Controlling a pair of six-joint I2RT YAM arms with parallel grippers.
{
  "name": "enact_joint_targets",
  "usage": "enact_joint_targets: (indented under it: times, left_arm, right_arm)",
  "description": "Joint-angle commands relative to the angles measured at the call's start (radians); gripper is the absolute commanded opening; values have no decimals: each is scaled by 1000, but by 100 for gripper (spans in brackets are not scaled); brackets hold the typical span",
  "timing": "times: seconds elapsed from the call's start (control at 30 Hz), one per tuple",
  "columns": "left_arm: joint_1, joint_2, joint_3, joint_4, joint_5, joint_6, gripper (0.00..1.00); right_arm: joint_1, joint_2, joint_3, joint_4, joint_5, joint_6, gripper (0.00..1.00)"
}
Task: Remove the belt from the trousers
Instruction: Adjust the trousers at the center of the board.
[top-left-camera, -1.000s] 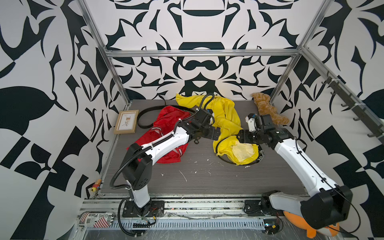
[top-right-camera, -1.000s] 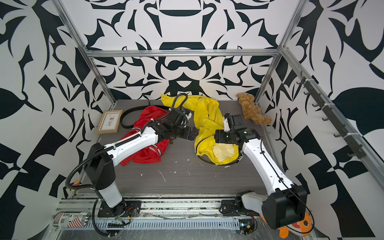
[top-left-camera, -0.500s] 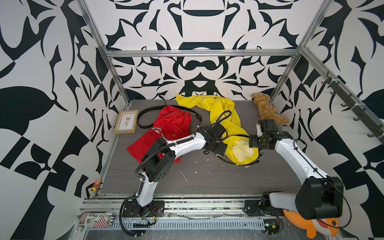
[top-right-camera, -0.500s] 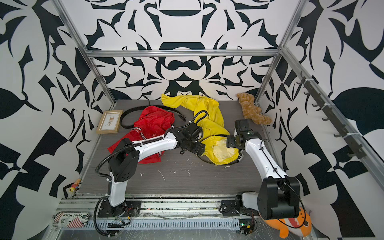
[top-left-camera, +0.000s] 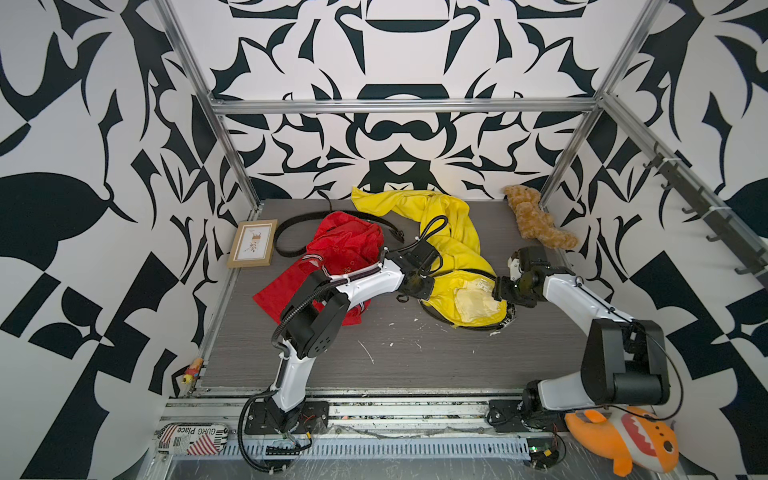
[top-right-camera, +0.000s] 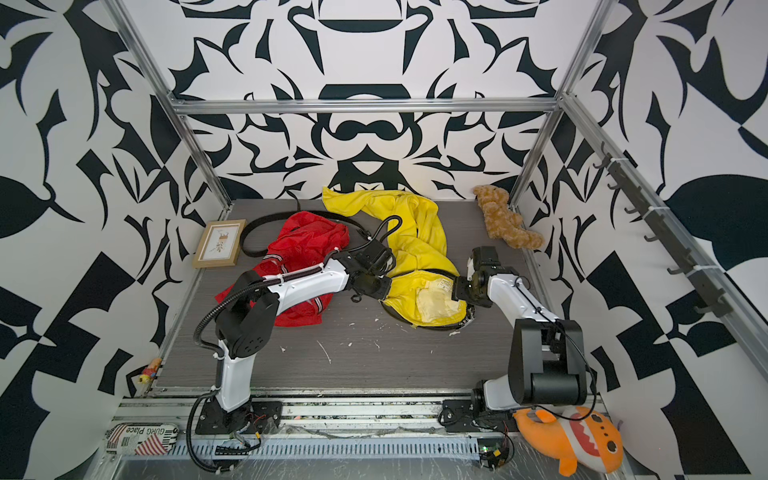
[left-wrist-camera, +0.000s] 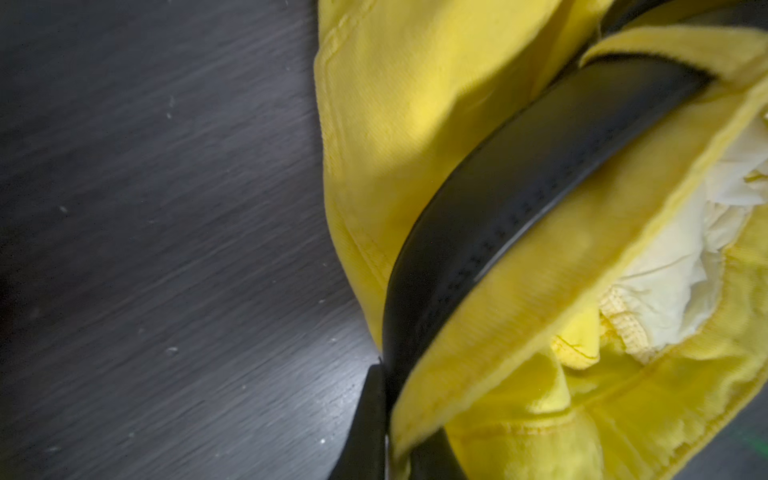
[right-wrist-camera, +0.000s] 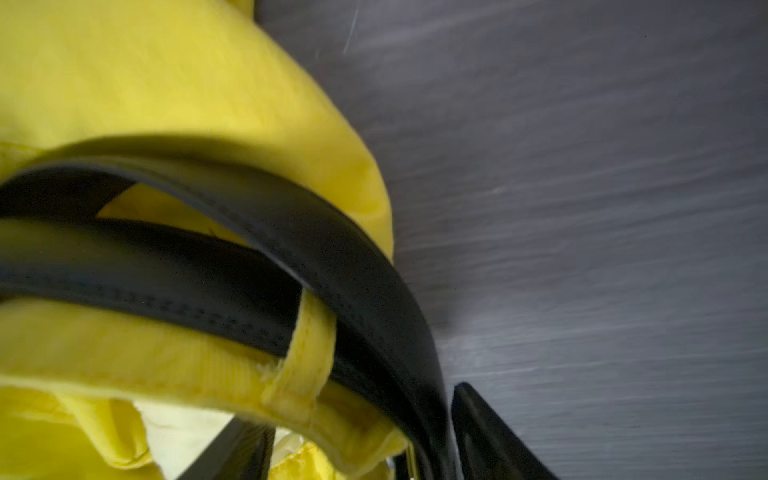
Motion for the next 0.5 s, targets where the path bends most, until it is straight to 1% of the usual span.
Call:
enact_joint_targets:
  times: [0.0,0.1,0.17,0.23,0.27,0.3,0.4,0.47]
  left_arm:
    - [8,-35,63,-65,-63,73,0]
    - [8,-43,79,-81,-91,133,0]
    - [10,-56,75,-84,-117,169,0]
    - [9,-74,70,-87,-144,205,0]
    - [9,-82,67,-86,-155,219,0]
    - [10,-91,63,-82,-158,236,0]
    - [11,-111,57,-69,-176,278,0]
    - [11,-121,57,-60,-190,297,0]
  right_arm:
    - [30,-91,-60,22,-135,111,66]
    - [97,-169,-90,-11,-135,137,66]
    - [112,-208,-63,-91,-78,106,67]
    - [112,-253,-25,-154,11,73,70]
    - [108,-275,-19,-144,30,76,71]
    - [107,-291,-10,-141,44,50,72]
    - [109,-264,46,-147,70,-3,74]
    - [109,-221,79,-157,59,-41,74]
